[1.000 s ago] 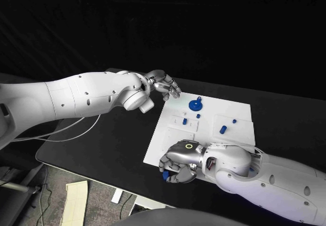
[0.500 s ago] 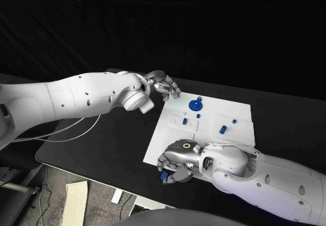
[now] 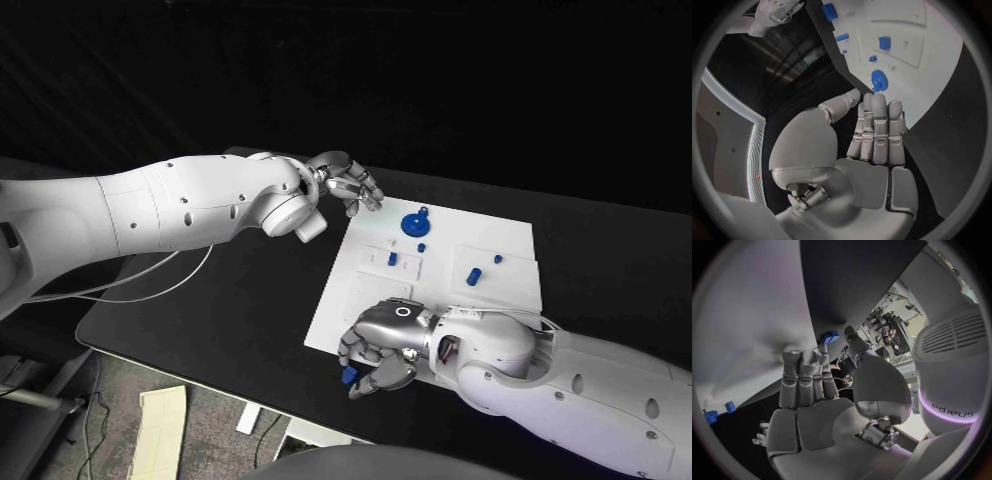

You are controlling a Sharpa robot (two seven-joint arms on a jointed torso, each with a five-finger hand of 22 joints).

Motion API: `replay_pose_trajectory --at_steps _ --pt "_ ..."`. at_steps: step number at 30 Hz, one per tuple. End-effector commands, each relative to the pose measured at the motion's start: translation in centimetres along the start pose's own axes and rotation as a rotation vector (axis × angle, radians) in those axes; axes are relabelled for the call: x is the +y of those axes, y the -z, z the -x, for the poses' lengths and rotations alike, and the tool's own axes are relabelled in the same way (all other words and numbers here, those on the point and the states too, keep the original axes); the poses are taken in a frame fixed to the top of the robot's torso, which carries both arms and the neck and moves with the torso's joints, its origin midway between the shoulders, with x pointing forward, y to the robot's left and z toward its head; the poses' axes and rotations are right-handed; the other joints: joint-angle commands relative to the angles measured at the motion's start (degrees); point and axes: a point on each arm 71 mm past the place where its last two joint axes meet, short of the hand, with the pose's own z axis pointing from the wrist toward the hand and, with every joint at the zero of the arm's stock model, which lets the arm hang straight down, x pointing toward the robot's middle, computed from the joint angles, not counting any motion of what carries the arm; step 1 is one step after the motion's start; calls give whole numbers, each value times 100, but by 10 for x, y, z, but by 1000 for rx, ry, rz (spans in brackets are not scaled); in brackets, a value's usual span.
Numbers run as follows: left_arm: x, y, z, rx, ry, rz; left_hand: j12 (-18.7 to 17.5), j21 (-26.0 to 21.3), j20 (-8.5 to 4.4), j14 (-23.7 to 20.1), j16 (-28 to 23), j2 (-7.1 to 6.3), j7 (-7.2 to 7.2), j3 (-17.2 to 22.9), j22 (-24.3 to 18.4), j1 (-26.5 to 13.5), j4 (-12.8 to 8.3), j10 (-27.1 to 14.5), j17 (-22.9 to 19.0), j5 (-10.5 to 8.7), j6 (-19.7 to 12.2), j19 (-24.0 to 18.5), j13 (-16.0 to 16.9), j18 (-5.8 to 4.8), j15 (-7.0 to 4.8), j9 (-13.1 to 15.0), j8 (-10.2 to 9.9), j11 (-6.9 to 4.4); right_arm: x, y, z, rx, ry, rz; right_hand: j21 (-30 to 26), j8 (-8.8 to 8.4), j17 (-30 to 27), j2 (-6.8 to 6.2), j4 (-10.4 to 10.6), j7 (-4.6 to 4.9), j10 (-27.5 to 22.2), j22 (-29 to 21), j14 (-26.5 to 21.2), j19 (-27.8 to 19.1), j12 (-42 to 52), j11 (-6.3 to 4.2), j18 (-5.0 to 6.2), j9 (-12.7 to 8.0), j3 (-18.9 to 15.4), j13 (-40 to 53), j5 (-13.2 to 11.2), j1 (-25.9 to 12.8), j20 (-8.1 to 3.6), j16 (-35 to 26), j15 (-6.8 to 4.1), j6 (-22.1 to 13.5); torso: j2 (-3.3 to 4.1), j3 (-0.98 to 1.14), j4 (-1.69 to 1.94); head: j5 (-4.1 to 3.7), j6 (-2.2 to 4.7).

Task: Assemble the parts on the task board

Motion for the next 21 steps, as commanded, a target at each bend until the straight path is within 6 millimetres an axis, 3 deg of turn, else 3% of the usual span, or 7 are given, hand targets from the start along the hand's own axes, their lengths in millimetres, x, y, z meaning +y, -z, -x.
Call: replay_pose_trajectory --at_steps 1,3,4,6,10,14,21 --pt "0 0 -1 10 8 -1 -36 -33 -239 28 -26 60 -3 10 9 16 42 48 10 -2 -27 19 8 98 -17 -12 30 3 -1 4 -2 15 -17 8 -31 -44 -12 30 -19 17 -6 21 -22 5 -23 4 175 2 3 -3 69 230 -46 9 -13 -47 0 -1 -1 16 -2" --pt "0 0 -1 11 8 -1 -42 -35 -239 29 -28 67 -3 16 10 25 40 51 13 -2 -30 18 12 99 -18 -17 35 2 -1 6 -2 19 -19 10 -30 -56 -16 46 -17 25 -6 30 -27 3 -20 12 175 -5 30 -2 187 408 -39 16 -4 -53 2 -1 -4 19 -2" --pt "0 0 -1 13 8 0 -46 -36 -239 30 -30 72 -4 20 10 32 38 52 15 -1 -31 18 15 99 -18 -21 39 2 -1 7 -3 22 -20 11 -31 -64 -18 56 -16 27 -8 34 -30 0 -19 15 174 -10 83 -1 336 549 -35 20 1 -56 2 0 -6 21 -1" --pt "0 0 -2 13 8 0 -52 -38 -239 31 -32 78 -3 27 11 43 34 54 19 0 -33 18 18 100 -18 -26 44 1 -1 7 -3 27 -20 11 -33 -80 -23 77 -7 39 -12 45 -40 -9 -18 28 170 -20 289 -1 887 832 -8 28 21 -59 0 0 -7 21 -3" --pt "0 0 -2 16 8 1 -65 -41 -238 32 -37 91 -3 40 13 63 27 56 25 2 -38 18 25 100 -18 -38 54 2 -1 7 -4 34 -20 11 -24 -108 -33 103 -18 61 -22 73 -59 -21 -13 47 174 -46 718 2 1395 1017 54 47 33 -48 1 0 -1 18 -1" --pt "0 0 -2 16 7 3 -77 -42 -238 32 -41 105 -2 51 16 80 20 57 31 5 -44 19 31 100 -18 -48 62 2 -1 6 -3 34 -19 13 18 -128 -37 76 -19 70 -28 105 -68 -16 7 60 175 -68 1120 12 1427 931 91 84 46 -36 4 2 2 14 3" --pt "0 0 -2 17 7 2 -86 -44 -236 34 -44 115 0 56 17 84 19 59 36 6 -48 19 36 98 -17 -56 68 3 1 3 -3 33 -15 11 61 -149 -40 -12 -22 82 -29 116 -70 -9 26 71 175 -81 1082 22 1379 729 86 113 54 -70 5 -2 -3 2 2"
